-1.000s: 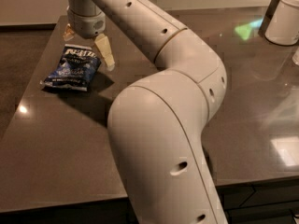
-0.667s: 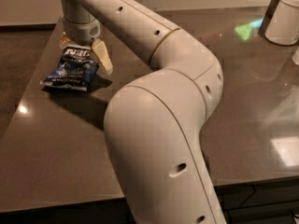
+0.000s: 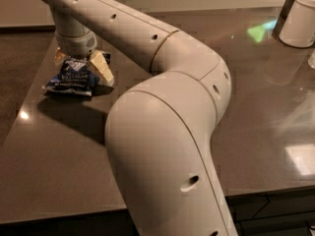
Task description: Move blue chip bag near blue plastic bottle
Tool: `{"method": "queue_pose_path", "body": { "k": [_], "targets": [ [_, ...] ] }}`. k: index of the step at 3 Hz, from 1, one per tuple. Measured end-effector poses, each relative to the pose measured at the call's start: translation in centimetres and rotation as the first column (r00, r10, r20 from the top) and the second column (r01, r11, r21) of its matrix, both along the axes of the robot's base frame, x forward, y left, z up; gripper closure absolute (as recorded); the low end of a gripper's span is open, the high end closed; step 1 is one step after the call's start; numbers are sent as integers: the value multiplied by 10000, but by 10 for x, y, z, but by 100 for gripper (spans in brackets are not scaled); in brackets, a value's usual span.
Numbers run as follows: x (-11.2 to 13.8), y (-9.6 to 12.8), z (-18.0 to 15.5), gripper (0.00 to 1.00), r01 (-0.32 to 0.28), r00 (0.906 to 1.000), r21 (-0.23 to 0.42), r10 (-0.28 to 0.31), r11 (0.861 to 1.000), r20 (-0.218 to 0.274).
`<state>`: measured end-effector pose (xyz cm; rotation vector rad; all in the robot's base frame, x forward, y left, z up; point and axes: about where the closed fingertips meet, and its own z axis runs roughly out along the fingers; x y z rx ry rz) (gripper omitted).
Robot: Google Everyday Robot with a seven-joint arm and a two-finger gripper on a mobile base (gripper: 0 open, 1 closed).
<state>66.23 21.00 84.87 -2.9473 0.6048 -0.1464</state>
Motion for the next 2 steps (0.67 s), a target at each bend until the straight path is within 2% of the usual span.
{"method": "queue_pose_path", "body": {
  "k": [1,2],
  "targets": [
    [-11,10,-6,19,-488,9987,-226,486,9986,-121],
    [-14,15,-5,42,-697,9975,-385,693,9968,-139]
  ]
}}
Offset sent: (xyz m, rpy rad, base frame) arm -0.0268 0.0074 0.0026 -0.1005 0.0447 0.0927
